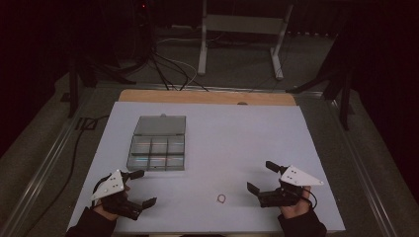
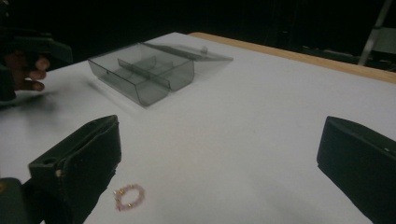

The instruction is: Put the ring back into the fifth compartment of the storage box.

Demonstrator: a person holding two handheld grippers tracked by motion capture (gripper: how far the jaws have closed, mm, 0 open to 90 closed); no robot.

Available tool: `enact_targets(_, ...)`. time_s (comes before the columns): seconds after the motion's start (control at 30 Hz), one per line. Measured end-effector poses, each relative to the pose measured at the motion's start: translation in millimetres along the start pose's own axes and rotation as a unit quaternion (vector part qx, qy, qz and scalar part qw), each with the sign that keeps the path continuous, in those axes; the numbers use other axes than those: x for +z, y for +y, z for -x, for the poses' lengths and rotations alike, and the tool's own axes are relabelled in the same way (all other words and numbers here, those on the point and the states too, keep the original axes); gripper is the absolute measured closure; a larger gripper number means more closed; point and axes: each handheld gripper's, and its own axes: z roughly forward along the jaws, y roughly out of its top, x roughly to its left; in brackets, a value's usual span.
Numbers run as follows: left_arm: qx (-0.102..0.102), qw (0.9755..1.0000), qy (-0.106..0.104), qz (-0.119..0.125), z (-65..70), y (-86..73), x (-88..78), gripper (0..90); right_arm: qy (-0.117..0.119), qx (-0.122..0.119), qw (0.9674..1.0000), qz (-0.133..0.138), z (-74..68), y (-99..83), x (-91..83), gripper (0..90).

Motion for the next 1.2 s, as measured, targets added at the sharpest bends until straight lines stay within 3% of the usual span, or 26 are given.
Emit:
enact_targets(1.07, 0.001, 1.0000, -0.002, -0.002, 0.2, -0.2, 0.3, 0.7, 0.067, -0.012, 0.9976, -0.013, -18.7, 9.6, 29.0, 0.0)
enact_targets(1.2, 0.000, 1.0000, -0.002, 0.000, 0.0, -0.2, 0.3, 0.7, 0.084, -0.015, 0.9962, -0.013, -20.3, 9.4, 31.6, 0.0)
